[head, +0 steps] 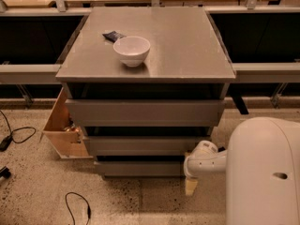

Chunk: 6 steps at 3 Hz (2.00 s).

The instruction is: Open bottom drawer

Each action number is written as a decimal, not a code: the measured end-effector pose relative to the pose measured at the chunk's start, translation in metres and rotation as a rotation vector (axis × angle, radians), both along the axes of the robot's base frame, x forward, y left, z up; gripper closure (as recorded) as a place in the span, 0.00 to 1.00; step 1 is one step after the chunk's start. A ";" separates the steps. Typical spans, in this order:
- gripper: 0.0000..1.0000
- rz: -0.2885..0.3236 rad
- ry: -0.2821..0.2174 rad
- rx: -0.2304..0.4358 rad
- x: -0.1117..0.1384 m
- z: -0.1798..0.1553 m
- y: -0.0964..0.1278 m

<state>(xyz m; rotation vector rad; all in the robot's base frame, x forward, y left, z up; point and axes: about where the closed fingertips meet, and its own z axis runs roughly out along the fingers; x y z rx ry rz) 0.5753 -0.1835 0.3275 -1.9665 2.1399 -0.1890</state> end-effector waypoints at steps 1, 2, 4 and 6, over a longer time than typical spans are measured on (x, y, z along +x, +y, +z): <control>0.00 0.000 0.000 0.000 0.000 0.000 0.000; 0.00 -0.003 0.025 0.027 -0.003 -0.030 0.003; 0.00 0.028 0.040 0.094 0.013 -0.125 0.020; 0.00 0.078 -0.028 0.046 0.077 -0.150 0.032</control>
Offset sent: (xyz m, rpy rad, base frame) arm 0.0022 0.0061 -0.1247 0.1171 0.1029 -0.0112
